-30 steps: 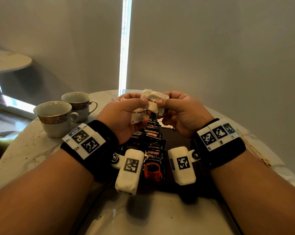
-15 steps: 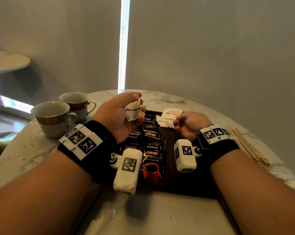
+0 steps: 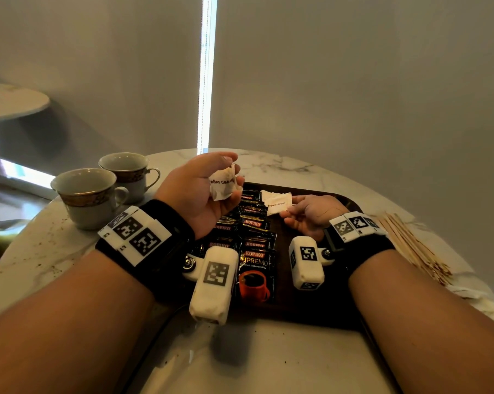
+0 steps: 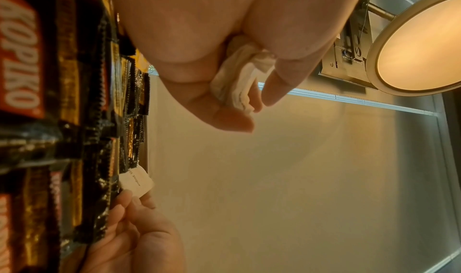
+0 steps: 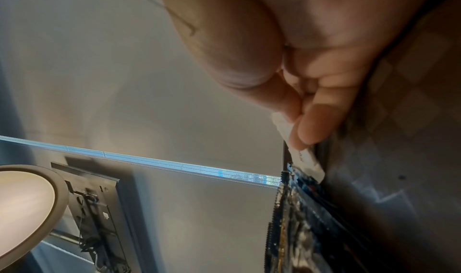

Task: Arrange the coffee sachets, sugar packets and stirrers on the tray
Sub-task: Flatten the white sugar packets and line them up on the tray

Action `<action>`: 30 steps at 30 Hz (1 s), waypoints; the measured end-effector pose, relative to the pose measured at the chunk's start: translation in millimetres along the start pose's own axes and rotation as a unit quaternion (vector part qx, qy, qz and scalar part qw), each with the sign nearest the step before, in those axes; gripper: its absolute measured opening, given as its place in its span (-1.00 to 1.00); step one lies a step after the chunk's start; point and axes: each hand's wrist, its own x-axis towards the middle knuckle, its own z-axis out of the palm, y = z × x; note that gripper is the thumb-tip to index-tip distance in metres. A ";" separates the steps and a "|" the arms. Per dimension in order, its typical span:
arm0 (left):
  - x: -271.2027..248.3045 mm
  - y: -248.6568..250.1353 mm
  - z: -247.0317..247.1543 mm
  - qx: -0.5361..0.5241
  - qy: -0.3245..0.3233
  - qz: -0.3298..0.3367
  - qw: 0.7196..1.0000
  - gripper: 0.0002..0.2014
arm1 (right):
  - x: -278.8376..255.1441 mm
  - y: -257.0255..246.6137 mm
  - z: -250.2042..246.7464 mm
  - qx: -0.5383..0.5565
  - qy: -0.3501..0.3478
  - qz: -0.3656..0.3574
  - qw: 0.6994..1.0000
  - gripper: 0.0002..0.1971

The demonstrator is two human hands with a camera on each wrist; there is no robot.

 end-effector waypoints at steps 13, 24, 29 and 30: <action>-0.6 -0.3 1.8 0.001 0.007 0.004 1.000 -0.86 | 0.5 -2.4 1.4 0.026 0.009 0.019 0.999 -0.56; -1.6 -1.0 2.4 0.000 0.009 0.000 1.000 -0.84 | -2.9 -4.4 1.3 0.037 0.017 0.028 0.999 -0.61; -1.0 -1.1 1.5 -0.008 0.015 0.000 1.000 -0.81 | -3.0 -8.4 2.8 0.009 0.025 0.039 0.999 -0.64; -1.3 -1.0 1.5 -0.010 0.015 0.000 1.000 -0.81 | -2.3 -8.1 2.7 0.004 0.030 0.038 0.999 -0.66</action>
